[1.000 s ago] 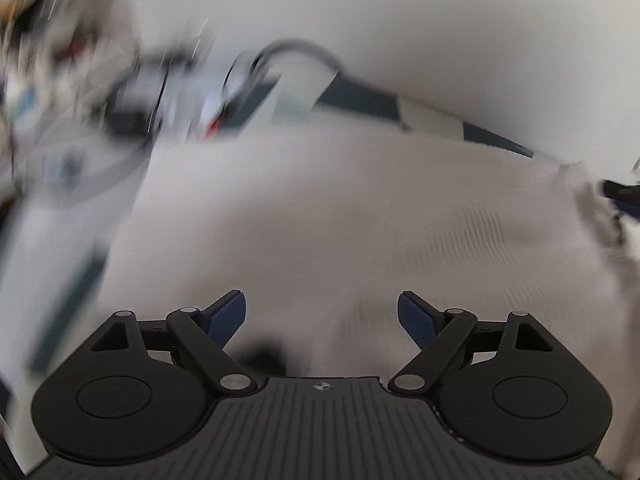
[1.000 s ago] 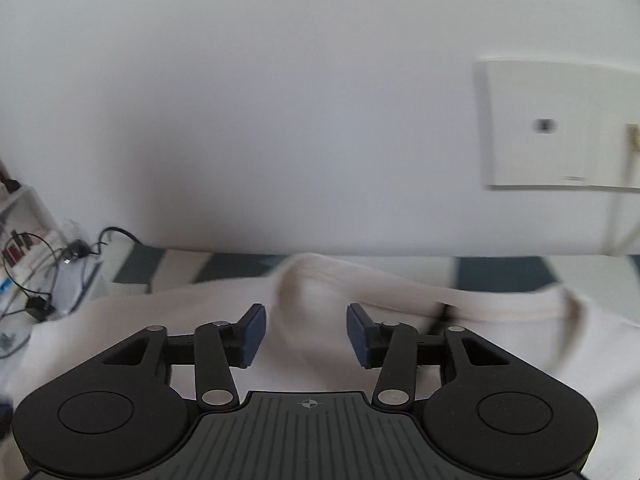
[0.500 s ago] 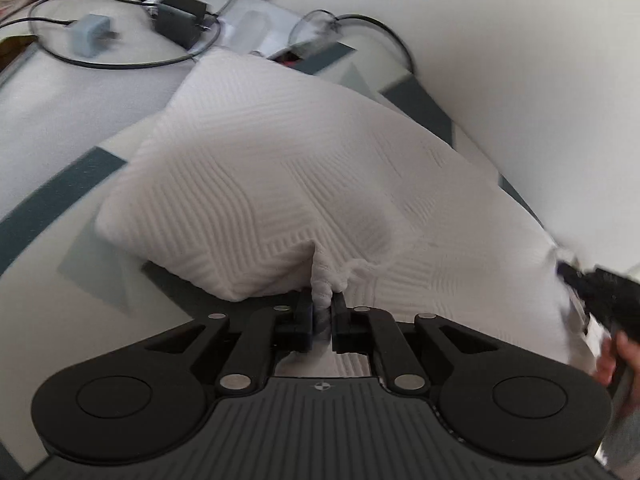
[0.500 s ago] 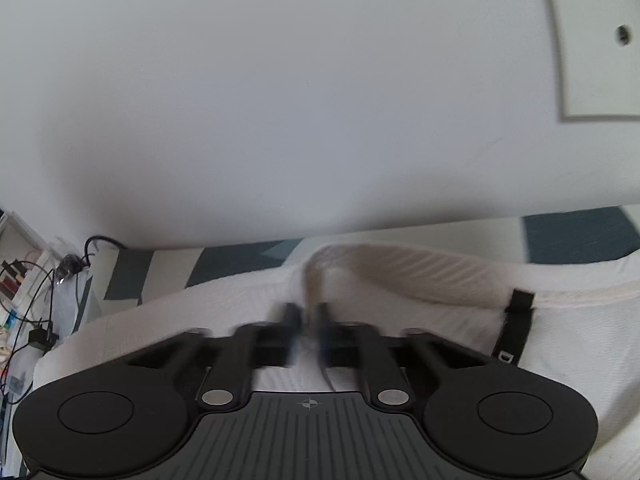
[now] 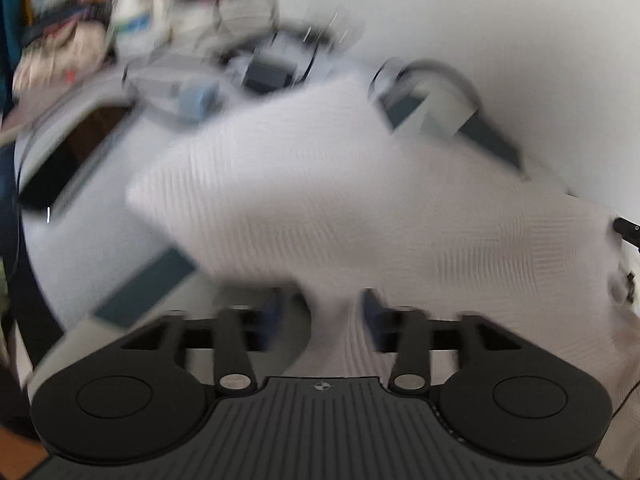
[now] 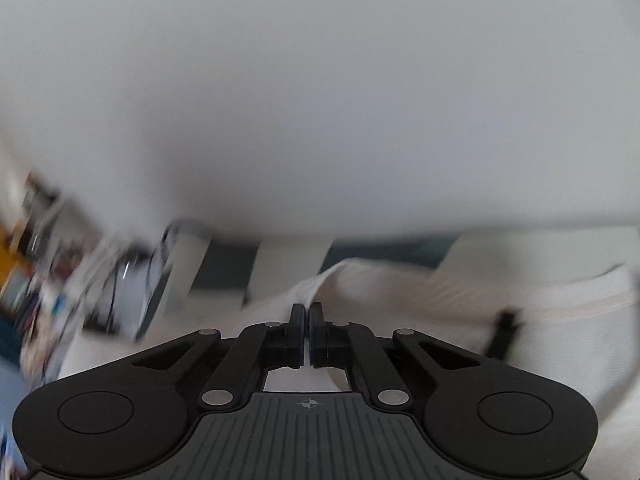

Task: Fold clothes
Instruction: 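Grasp the collar with the right gripper and pull it to straighten the sweatshirt, then open the right gripper to release the collar, sweatshirt spread flat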

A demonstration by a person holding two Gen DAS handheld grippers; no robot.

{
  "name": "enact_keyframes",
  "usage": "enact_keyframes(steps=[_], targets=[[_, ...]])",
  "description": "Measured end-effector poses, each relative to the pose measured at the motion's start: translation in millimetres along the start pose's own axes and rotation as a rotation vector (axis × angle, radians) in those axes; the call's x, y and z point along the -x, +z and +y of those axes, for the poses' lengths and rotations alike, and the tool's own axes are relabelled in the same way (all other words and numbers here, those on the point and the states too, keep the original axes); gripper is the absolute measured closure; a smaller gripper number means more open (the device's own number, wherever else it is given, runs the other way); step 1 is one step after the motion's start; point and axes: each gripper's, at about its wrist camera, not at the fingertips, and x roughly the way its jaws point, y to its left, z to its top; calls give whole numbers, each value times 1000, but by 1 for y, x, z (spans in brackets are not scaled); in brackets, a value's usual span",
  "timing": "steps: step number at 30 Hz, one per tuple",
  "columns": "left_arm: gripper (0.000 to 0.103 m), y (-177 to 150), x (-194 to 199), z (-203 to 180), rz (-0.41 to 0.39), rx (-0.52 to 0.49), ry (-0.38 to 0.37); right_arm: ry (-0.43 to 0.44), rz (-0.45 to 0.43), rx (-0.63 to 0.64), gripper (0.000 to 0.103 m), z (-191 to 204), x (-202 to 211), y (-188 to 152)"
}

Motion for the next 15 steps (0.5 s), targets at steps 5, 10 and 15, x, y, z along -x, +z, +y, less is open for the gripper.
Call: enact_keyframes(steps=[5,10,15], targets=[[37,3,6,-44,-109,-181,-47,-126,76,34,101,-6,-31,10],[37,-9,0,-77,-116,-303,-68,-165,72,75,101,-5,-52,11],[36,-21,5,-104,-94,-406,-116,-206,-23,38,65,-9,-30,6]])
